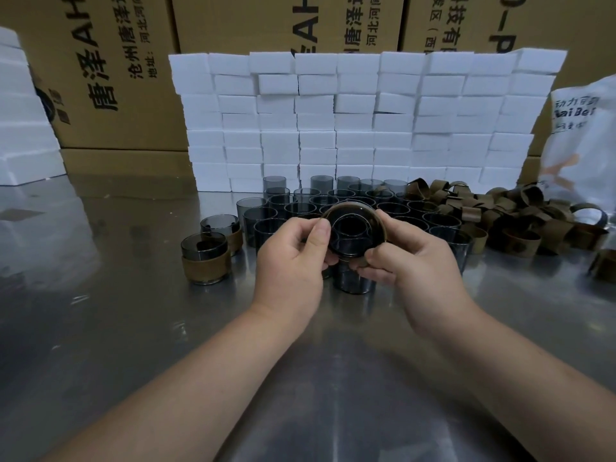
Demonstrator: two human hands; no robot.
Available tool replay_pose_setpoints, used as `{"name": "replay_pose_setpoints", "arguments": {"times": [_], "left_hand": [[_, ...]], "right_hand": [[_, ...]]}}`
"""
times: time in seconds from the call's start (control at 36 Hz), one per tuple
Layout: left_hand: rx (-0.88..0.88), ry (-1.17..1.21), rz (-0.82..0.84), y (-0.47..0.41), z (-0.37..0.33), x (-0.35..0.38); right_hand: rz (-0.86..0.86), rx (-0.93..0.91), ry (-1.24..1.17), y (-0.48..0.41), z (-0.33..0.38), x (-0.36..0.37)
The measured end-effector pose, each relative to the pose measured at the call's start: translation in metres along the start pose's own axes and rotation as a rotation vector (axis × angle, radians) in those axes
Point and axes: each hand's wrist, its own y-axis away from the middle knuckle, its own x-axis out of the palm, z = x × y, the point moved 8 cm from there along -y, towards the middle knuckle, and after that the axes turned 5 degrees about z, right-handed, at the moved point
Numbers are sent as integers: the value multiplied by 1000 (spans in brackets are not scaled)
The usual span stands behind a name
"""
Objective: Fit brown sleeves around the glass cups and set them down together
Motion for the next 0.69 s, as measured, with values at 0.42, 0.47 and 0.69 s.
{"name": "replay_pose_setpoints", "arguments": {"times": [0.42,0.47,0.69], "left_hand": [[-46,93,3,-1,0,-2],[-49,103,-1,-2,1,-2],[-78,126,-22,-4,7,-5]], "right_hand": [[22,-6,-49,1,6,2],[32,-9,-49,1,7,2],[80,-69,-61,3,14,5]]}}
